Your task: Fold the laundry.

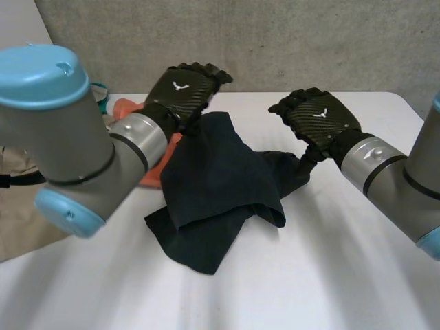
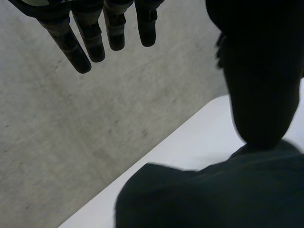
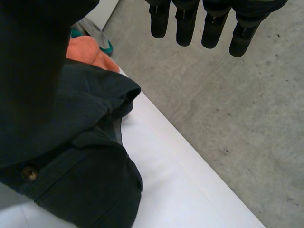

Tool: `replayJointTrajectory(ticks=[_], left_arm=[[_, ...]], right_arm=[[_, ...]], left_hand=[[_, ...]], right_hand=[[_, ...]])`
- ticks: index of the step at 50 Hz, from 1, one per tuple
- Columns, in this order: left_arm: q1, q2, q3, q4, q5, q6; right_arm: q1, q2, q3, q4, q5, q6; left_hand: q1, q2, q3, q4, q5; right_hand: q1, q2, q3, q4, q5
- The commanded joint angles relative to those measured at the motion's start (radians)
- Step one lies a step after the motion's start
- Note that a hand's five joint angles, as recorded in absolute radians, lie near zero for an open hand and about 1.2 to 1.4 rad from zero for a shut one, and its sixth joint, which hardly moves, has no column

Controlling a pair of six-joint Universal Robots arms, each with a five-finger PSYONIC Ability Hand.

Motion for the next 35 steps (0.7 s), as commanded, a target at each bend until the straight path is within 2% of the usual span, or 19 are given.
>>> replayJointTrajectory(ticks=[1, 5, 8, 13, 21, 24, 25, 29, 32, 33, 35], left_arm=[[0.186, -0.188, 0.244, -0.128, 0.099, 0.145], [0.261, -0.372, 0.493, -0.317, 0.147, 0.252], [0.282, -0.519, 0.674, -0.449, 0.206, 0.355], [0.292, -0.662, 0.824, -0.469, 0.239, 0.493], [0.287, -0.808, 0.921, -0.46, 0.165, 0.672], [0.282, -0.826, 0.924, -0.437, 0.139, 0.708], [0.279, -0.831, 0.925, -0.417, 0.124, 0.729], [0.266, -0.82, 0.921, -0.345, 0.072, 0.78], [0.262, -0.774, 0.91, -0.288, -0.002, 0.786], [0.262, -0.725, 0.893, -0.247, -0.064, 0.771], [0.264, -0.662, 0.866, -0.198, -0.117, 0.745]], right_arm=[[0.023, 0.025, 0.007, -0.008, -0.001, 0.0], [0.04, 0.046, 0.01, -0.011, -0.001, -0.005], [0.051, 0.066, 0.015, -0.014, -0.001, -0.015], [0.057, 0.086, 0.02, -0.014, -0.003, -0.038], [0.055, 0.104, 0.023, -0.016, -0.003, -0.069], [0.054, 0.111, 0.02, -0.016, -0.001, -0.071], [0.054, 0.112, 0.02, -0.016, -0.003, -0.072], [0.055, 0.12, 0.016, -0.016, -0.001, -0.08], [0.055, 0.121, 0.016, -0.016, 0.0, -0.084], [0.057, 0.121, 0.016, -0.016, 0.002, -0.089], [0.057, 0.12, 0.018, -0.016, 0.002, -0.092]], left_hand=[[-0.036, -0.028, -0.039, -0.028, -0.05], [-0.036, -0.028, -0.039, -0.028, -0.05], [-0.036, -0.028, -0.039, -0.028, -0.05], [-0.036, -0.028, -0.039, -0.028, -0.05], [-0.036, -0.028, -0.039, -0.028, -0.05], [0.26, 0.268, 0.257, 0.268, 0.246], [0.549, 0.557, 0.546, 0.557, 0.534], [1.184, 1.192, 1.182, 1.192, 1.17], [1.185, 1.194, 1.183, 1.194, 1.171], [1.185, 1.194, 1.183, 1.194, 1.171], [1.185, 1.194, 1.183, 1.194, 1.171]], right_hand=[[-0.044, -0.028, -0.03, -0.033, -0.047], [-0.044, -0.028, -0.03, -0.033, -0.047], [-0.044, -0.028, -0.03, -0.033, -0.047], [-0.044, -0.028, -0.03, -0.033, -0.047], [-0.044, -0.028, -0.03, -0.033, -0.047], [-0.044, -0.028, -0.03, -0.033, -0.047], [-0.044, -0.028, -0.03, -0.033, -0.047], [-0.044, -0.028, -0.03, -0.033, -0.047], [-0.044, -0.028, -0.03, -0.033, -0.047], [-0.044, -0.028, -0.03, -0.033, -0.047], [-0.044, -0.028, -0.03, -0.033, -0.047]])
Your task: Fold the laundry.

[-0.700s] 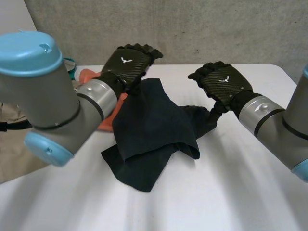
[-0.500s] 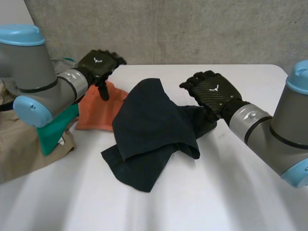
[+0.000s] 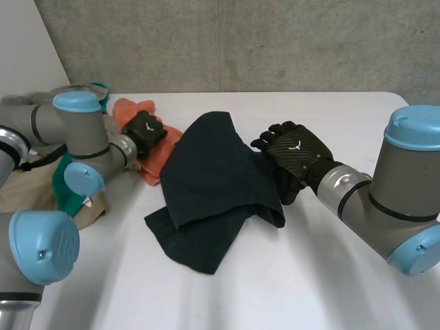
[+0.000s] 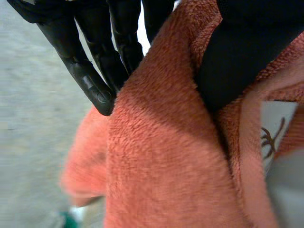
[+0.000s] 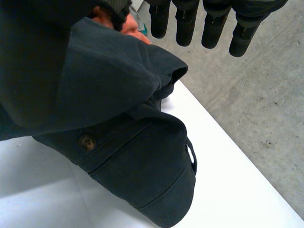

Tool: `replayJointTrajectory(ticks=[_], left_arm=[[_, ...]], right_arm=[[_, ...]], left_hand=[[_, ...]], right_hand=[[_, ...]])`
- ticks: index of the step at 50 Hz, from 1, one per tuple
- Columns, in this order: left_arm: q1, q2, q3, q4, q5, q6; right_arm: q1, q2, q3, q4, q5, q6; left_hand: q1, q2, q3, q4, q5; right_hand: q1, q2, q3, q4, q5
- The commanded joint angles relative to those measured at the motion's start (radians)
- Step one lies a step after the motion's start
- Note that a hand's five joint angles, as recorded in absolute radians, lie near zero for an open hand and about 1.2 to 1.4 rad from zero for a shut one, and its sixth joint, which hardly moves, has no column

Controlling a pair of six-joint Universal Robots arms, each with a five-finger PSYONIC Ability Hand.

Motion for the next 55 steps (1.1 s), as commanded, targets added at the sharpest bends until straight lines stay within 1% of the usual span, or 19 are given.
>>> replayJointTrajectory(ticks=[1, 4, 6, 9, 12, 13, 17, 21, 25, 32, 33, 35, 36, 43, 46, 47, 50, 54, 55], left_arm=[[0.004, 0.22, -0.089, 0.212, -0.221, -0.069], [0.022, 0.332, -0.147, 0.304, -0.236, -0.149], [0.053, 0.439, -0.203, 0.372, -0.235, -0.23], [0.097, 0.554, -0.246, 0.416, -0.243, -0.304], [0.133, 0.605, -0.247, 0.419, -0.253, -0.33], [0.16, 0.627, -0.241, 0.418, -0.267, -0.332], [0.22, 0.642, -0.217, 0.41, -0.292, -0.33], [0.263, 0.625, -0.217, 0.369, -0.281, -0.338], [0.285, 0.578, -0.244, 0.331, -0.263, -0.33], [0.317, 0.481, -0.33, 0.327, -0.253, -0.286], [0.317, 0.472, -0.338, 0.327, -0.252, -0.273], [0.311, 0.46, -0.355, 0.323, -0.25, -0.252], [0.303, 0.453, -0.376, 0.314, -0.249, -0.232], [0.271, 0.528, -0.511, 0.277, -0.224, -0.207], [0.247, 0.602, -0.609, 0.242, -0.181, -0.23], [0.227, 0.645, -0.664, 0.216, -0.154, -0.25], [0.19, 0.717, -0.758, 0.171, -0.123, -0.296], [0.11, 0.829, -0.924, 0.11, -0.077, -0.42], [0.075, 0.864, -0.986, 0.093, -0.063, -0.468]], right_arm=[[0.002, 0.001, 0.002, 0.0, 0.002, -0.017], [0.004, -0.001, 0.002, 0.0, 0.0, -0.019], [0.004, -0.002, 0.002, 0.0, 0.0, -0.019], [0.005, -0.001, 0.002, 0.0, 0.0, -0.017], [0.009, -0.002, 0.002, 0.0, 0.0, -0.019], [0.012, -0.001, 0.002, 0.0, -0.001, -0.019], [0.019, -0.002, 0.004, 0.0, -0.001, -0.016], [0.031, -0.002, 0.007, 0.006, 0.0, -0.019], [0.042, -0.004, 0.012, 0.006, 0.003, -0.019], [0.05, -0.013, 0.012, 0.005, 0.006, -0.013], [0.05, -0.015, 0.012, 0.005, 0.006, -0.011], [0.051, -0.019, 0.01, 0.005, 0.008, -0.01], [0.053, -0.024, 0.009, 0.006, 0.008, -0.007], [0.056, -0.045, 0.001, 0.008, 0.011, -0.013], [0.051, -0.053, -0.014, 0.011, 0.009, -0.014], [0.05, -0.053, -0.019, 0.012, 0.009, -0.016], [0.038, -0.053, -0.039, 0.023, 0.009, -0.028], [0.018, -0.041, -0.07, 0.049, 0.005, -0.074], [0.012, -0.03, -0.083, 0.064, 0.003, -0.107]], left_hand=[[0.345, 0.222, 0.24, 0.221, 0.28], [0.345, 0.222, 0.24, 0.221, 0.28], [0.345, 0.222, 0.24, 0.221, 0.28], [0.345, 0.222, 0.24, 0.221, 0.28], [0.345, 0.222, 0.24, 0.221, 0.28], [0.345, 0.222, 0.24, 0.221, 0.28], [0.345, 0.222, 0.24, 0.221, 0.28], [0.345, 0.222, 0.24, 0.221, 0.28], [0.345, 0.222, 0.24, 0.221, 0.28], [0.345, 0.222, 0.24, 0.221, 0.28], [0.13, 0.007, 0.026, 0.006, 0.065], [-0.43, -0.553, -0.534, -0.554, -0.495], [-0.877, -1.0, -0.981, -1.001, -0.942], [-0.877, -1.0, -0.981, -1.001, -0.942], [-0.877, -1.0, -0.981, -1.001, -0.942], [-0.877, -1.0, -0.981, -1.001, -0.942], [-0.877, -1.0, -0.981, -1.001, -0.942], [-0.877, -1.0, -0.981, -1.001, -0.942], [-0.877, -1.0, -0.981, -1.001, -0.942]], right_hand=[[-0.044, -0.028, -0.03, -0.033, -0.047], [-0.044, -0.028, -0.03, -0.033, -0.047], [-0.044, -0.028, -0.03, -0.033, -0.047], [-0.044, -0.028, -0.03, -0.033, -0.047], [-0.044, -0.028, -0.03, -0.033, -0.047], [-0.044, -0.028, -0.03, -0.033, -0.047], [-0.044, -0.028, -0.03, -0.033, -0.047], [-0.044, -0.028, -0.03, -0.033, -0.047], [-0.044, -0.028, -0.03, -0.033, -0.047], [-0.044, -0.028, -0.03, -0.033, -0.047], [-0.044, -0.028, -0.03, -0.033, -0.047], [-0.044, -0.028, -0.03, -0.033, -0.047], [-0.044, -0.028, -0.03, -0.033, -0.047], [-0.044, -0.028, -0.03, -0.033, -0.047], [-0.044, -0.028, -0.03, -0.033, -0.047], [-0.044, -0.028, -0.03, -0.033, -0.047], [-0.044, -0.028, -0.03, -0.033, -0.047], [-0.044, -0.028, -0.03, -0.033, -0.047], [-0.044, -0.028, -0.03, -0.033, -0.047]])
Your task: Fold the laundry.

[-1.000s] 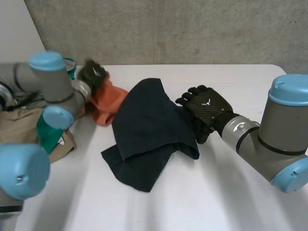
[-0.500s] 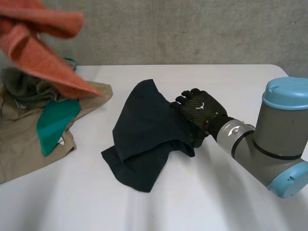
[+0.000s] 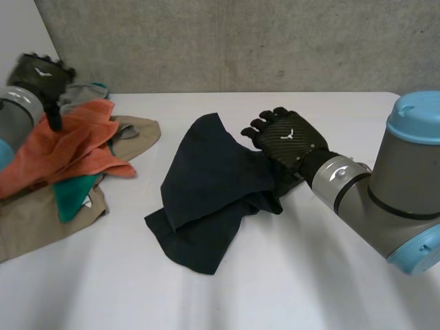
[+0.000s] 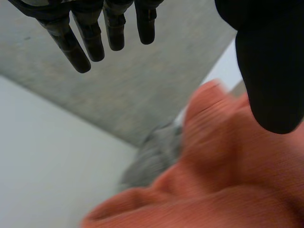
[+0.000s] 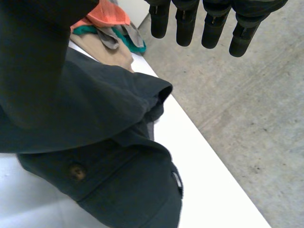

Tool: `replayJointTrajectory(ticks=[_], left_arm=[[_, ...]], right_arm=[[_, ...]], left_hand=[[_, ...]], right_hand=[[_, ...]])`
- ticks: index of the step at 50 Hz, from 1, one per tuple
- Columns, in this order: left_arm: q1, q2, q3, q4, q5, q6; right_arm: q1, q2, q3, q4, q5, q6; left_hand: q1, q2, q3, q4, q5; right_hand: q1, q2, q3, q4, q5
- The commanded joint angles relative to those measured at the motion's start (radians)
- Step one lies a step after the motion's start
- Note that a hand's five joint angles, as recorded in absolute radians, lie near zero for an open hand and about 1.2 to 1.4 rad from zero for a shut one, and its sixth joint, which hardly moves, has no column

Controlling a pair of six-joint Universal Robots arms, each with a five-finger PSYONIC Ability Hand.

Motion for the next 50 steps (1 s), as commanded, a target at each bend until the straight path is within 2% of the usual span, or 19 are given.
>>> replayJointTrajectory(ticks=[1, 7, 8, 11, 16, 21, 23, 24, 27, 28, 32, 36, 40, 45, 50], left_arm=[[-0.154, 0.205, -0.308, -0.109, 0.087, -0.221], [-0.314, 0.237, -0.456, -0.102, 0.089, -0.33], [-0.36, 0.236, -0.475, -0.087, 0.074, -0.354], [-0.424, 0.225, -0.489, -0.061, 0.046, -0.388], [-0.542, 0.164, -0.489, 0.029, -0.034, -0.434], [-0.625, 0.087, -0.461, 0.121, -0.136, -0.416], [-0.644, 0.064, -0.446, 0.14, -0.173, -0.398], [-0.659, 0.043, -0.431, 0.158, -0.204, -0.375], [-0.673, 0.03, -0.414, 0.164, -0.25, -0.34], [-0.678, 0.036, -0.405, 0.169, -0.276, -0.326], [-0.679, 0.111, -0.392, 0.18, -0.308, -0.336], [-0.675, 0.245, -0.386, 0.18, -0.284, -0.381], [-0.63, 0.406, -0.371, 0.18, -0.243, -0.439], [-0.563, 0.455, -0.329, 0.171, -0.2, -0.474], [-0.506, 0.336, -0.263, 0.16, -0.203, -0.474]], right_arm=[[-0.034, 0.029, -0.059, 0.051, -0.006, -0.101], [-0.046, 0.103, -0.114, 0.109, 0.003, -0.243], [-0.049, 0.13, -0.132, 0.12, 0.006, -0.276], [-0.052, 0.176, -0.171, 0.121, 0.018, -0.303], [-0.046, 0.319, -0.275, 0.072, 0.083, -0.215], [-0.046, 0.413, -0.332, 0.029, 0.111, -0.095], [-0.047, 0.431, -0.341, 0.02, 0.112, -0.058], [-0.052, 0.439, -0.346, 0.012, 0.112, -0.026], [-0.061, 0.433, -0.352, 0.006, 0.112, 0.012], [-0.07, 0.413, -0.347, 0.008, 0.109, 0.035], [-0.093, 0.303, -0.306, 0.02, 0.103, 0.078], [-0.123, 0.131, -0.271, 0.055, 0.08, 0.074], [-0.172, -0.056, -0.262, 0.117, 0.045, 0.08], [-0.19, -0.109, -0.291, 0.167, 0.014, 0.1], [-0.158, -0.084, -0.33, 0.287, 0.012, 0.105]], left_hand=[[-0.011, -0.029, -0.033, -0.023, -0.048], [-0.011, -0.029, -0.033, -0.023, -0.048], [-0.011, -0.029, -0.033, -0.023, -0.048], [-0.011, -0.029, -0.033, -0.023, -0.048], [-0.011, -0.029, -0.033, -0.023, -0.048], [-0.011, -0.029, -0.033, -0.023, -0.048], [0.112, 0.094, 0.09, 0.1, 0.075], [0.336, 0.319, 0.315, 0.324, 0.3], [0.821, 0.804, 0.8, 0.809, 0.785], [1.183, 1.166, 1.162, 1.171, 1.147], [1.21, 1.193, 1.189, 1.198, 1.174], [1.21, 1.193, 1.189, 1.198, 1.174], [1.21, 1.193, 1.189, 1.198, 1.174], [1.21, 1.193, 1.189, 1.198, 1.174], [1.21, 1.193, 1.189, 1.198, 1.174]], right_hand=[[-0.044, -0.028, -0.03, -0.033, -0.047], [-0.044, -0.028, -0.03, -0.033, -0.047], [-0.044, -0.028, -0.03, -0.033, -0.047], [-0.044, -0.028, -0.03, -0.033, -0.047], [-0.044, -0.028, -0.03, -0.033, -0.047], [-0.044, -0.028, -0.03, -0.033, -0.047], [0.09, 0.106, 0.104, 0.101, 0.087], [0.443, 0.459, 0.457, 0.454, 0.44], [1.176, 1.192, 1.19, 1.187, 1.173], [1.178, 1.194, 1.192, 1.189, 1.175], [1.178, 1.194, 1.192, 1.189, 1.175], [1.178, 1.194, 1.192, 1.189, 1.175], [1.178, 1.194, 1.192, 1.189, 1.175], [1.178, 1.194, 1.192, 1.189, 1.175], [1.178, 1.194, 1.192, 1.189, 1.175]])
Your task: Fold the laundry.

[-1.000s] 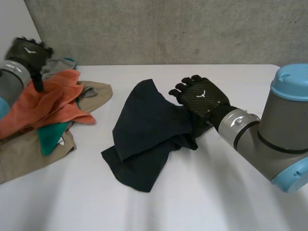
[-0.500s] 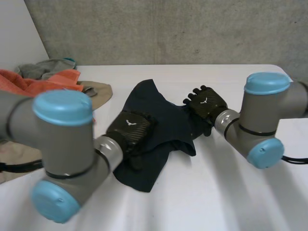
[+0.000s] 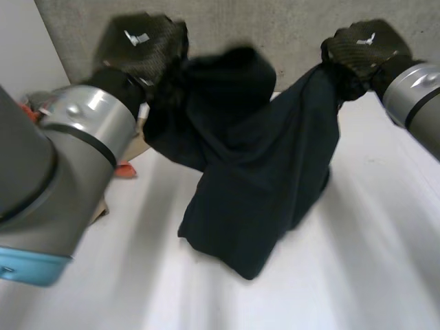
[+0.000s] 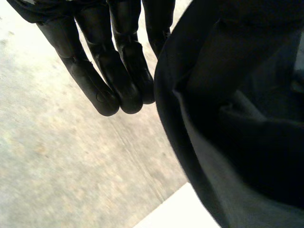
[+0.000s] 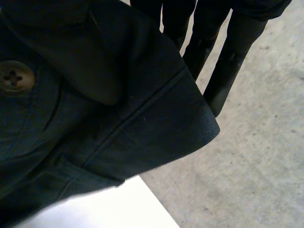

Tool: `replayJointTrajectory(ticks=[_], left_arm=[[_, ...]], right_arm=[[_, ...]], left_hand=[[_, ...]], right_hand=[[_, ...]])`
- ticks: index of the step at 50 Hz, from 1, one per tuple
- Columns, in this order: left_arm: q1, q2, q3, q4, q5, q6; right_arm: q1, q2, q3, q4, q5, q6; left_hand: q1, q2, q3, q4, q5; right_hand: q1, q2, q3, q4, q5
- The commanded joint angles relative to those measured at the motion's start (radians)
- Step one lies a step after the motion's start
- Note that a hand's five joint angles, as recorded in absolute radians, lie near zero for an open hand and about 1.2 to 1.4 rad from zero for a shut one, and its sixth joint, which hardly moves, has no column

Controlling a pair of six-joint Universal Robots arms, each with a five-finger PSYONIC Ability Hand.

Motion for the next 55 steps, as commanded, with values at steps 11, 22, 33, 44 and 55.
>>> replayJointTrajectory(ticks=[11, 22, 33, 44, 55], left_arm=[[0.175, -0.647, 0.547, -0.089, -0.042, 0.057], [0.252, -0.917, 0.989, -0.217, -0.051, 0.097], [0.243, -0.572, 0.661, -0.307, -0.083, 0.066], [0.218, -0.112, 0.029, -0.364, -0.025, -0.127], [0.262, 0.026, -0.365, -0.402, 0.122, -0.273]], right_arm=[[0.184, 0.231, -0.152, 0.146, 0.159, 0.14], [0.316, 0.481, -0.162, -0.23, 0.263, 0.298], [0.243, 0.323, -0.106, -0.241, 0.268, 0.254], [0.195, 0.228, -0.021, 0.093, 0.033, -0.04], [0.203, 0.336, 0.078, 0.101, -0.001, -0.228]], left_hand=[[0.259, 0.201, 0.214, 0.2, 0.24], [-0.858, -0.916, -0.903, -0.917, -0.877], [-0.963, -1.021, -1.008, -1.022, -0.982], [-0.963, -1.021, -1.008, -1.022, -0.982], [-0.963, -1.021, -1.008, -1.022, -0.982]], right_hand=[[0.273, 0.222, 0.223, 0.205, 0.233], [-0.949, -1.0, -0.999, -1.017, -0.988], [-0.949, -1.0, -0.999, -1.017, -0.988], [-0.949, -1.0, -0.999, -1.017, -0.988], [-0.817, -0.868, -0.867, -0.885, -0.857]])
